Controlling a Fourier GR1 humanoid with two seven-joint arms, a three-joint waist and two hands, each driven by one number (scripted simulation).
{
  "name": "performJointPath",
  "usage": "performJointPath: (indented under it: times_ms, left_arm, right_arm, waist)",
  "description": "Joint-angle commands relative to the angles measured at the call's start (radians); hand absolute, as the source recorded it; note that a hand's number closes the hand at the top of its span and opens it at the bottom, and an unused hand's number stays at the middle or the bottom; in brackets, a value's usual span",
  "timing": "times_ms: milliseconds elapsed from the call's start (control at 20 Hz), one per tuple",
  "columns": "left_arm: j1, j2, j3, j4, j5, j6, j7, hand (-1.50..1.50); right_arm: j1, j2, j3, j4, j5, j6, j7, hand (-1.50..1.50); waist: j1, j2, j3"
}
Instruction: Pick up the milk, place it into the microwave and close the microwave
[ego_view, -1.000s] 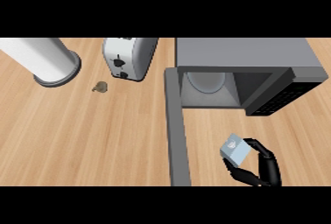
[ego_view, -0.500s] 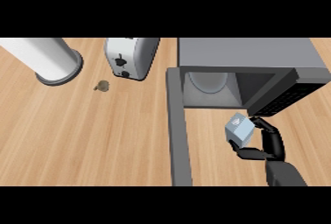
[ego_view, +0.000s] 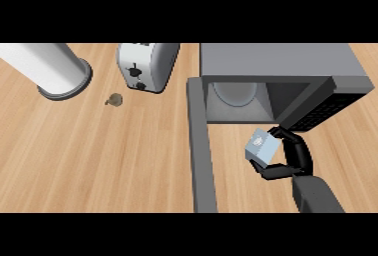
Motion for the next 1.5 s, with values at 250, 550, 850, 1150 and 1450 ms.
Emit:
performJointPath:
  times_ms: [250, 550, 850, 1150, 1450]
  left_arm:
    - [0.016, 0.031, 0.087, 0.01, 0.092, -0.041, 0.042, -1.5]
    - [-0.069, 0.087, 0.099, 0.062, 0.084, -0.006, 0.057, -1.5]
    - [-0.011, -0.025, 0.052, -0.017, 0.032, -0.047, 0.037, -1.5]
    - [-0.094, 0.036, 0.061, 0.067, 0.021, -0.022, 0.049, -1.5]
    - [-0.114, 0.025, 0.032, 0.071, -0.031, -0.035, 0.047, -1.5]
  right_arm:
    - [0.042, 0.042, 0.052, -0.282, 0.032, -0.089, 0.225, 1.5]
    - [-0.022, 0.088, 0.077, -0.381, 0.081, -0.185, 0.373, 1.5]
    - [-0.261, 0.065, 0.051, -0.193, 0.191, -0.308, 0.461, 1.5]
    - [-0.526, 0.078, 0.014, 0.08, 0.26, -0.405, 0.497, 1.5]
    - [-0.663, 0.056, -0.034, 0.325, 0.304, -0.509, 0.455, 1.5]
  waist:
    - [0.001, 0.001, 0.0]
    - [0.0, 0.002, 0.0]
    - [0.015, 0.005, 0.001]
    - [0.026, 0.012, 0.001]
    - [0.044, 0.021, 0.002]
